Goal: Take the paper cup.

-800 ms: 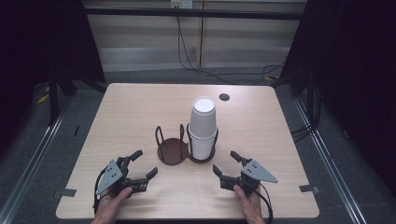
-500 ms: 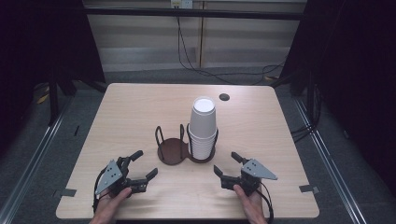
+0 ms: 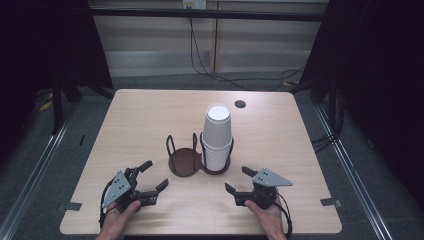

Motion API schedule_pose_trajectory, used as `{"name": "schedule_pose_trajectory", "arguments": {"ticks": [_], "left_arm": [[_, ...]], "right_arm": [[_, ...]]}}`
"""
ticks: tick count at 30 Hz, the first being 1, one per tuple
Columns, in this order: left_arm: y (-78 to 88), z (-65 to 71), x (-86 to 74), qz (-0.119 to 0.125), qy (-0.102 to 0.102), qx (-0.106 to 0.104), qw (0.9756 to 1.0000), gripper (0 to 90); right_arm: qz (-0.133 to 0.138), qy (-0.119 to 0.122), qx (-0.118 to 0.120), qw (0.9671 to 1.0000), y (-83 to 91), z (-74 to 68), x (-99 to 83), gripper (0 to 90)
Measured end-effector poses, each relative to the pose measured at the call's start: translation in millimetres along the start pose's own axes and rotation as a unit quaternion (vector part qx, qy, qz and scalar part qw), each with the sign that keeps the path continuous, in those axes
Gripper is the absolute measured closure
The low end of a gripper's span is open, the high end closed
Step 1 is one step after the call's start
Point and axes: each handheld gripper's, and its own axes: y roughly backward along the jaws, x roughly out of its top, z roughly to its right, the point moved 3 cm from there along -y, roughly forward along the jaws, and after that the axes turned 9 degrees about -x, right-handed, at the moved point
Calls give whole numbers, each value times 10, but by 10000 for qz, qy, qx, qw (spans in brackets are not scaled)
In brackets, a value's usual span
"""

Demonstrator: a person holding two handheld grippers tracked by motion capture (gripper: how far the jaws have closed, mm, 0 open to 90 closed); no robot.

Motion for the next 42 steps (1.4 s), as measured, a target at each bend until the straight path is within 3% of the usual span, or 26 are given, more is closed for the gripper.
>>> {"name": "schedule_pose_trajectory", "arguments": {"ticks": [2,3,9,14,21,24,30,42], "left_arm": [[1,-5,1,11,27,10,10000,156],[7,-7,0,-13,31,102,9999,156],[6,-8,0,-25,34,111,9999,156],[4,0,0,-21,-27,77,10000,156],[4,-3,1,-32,-20,60,10000,156],[7,6,0,-4,-27,147,9999,156],[14,3,0,-4,-63,89,9999,156],[15,3,0,0,-62,64,10000,157]], "right_arm": [[-6,62,27,10000,28,34,33,216],[0,36,53,10000,42,58,53,215],[-104,-67,69,9999,98,113,138,213],[-218,-111,-124,9996,121,190,222,226],[-278,-169,85,9994,130,249,349,228],[-339,-133,81,9993,126,254,406,229],[-391,93,116,9991,93,236,600,284],[-303,77,232,9992,90,229,869,317]]}}
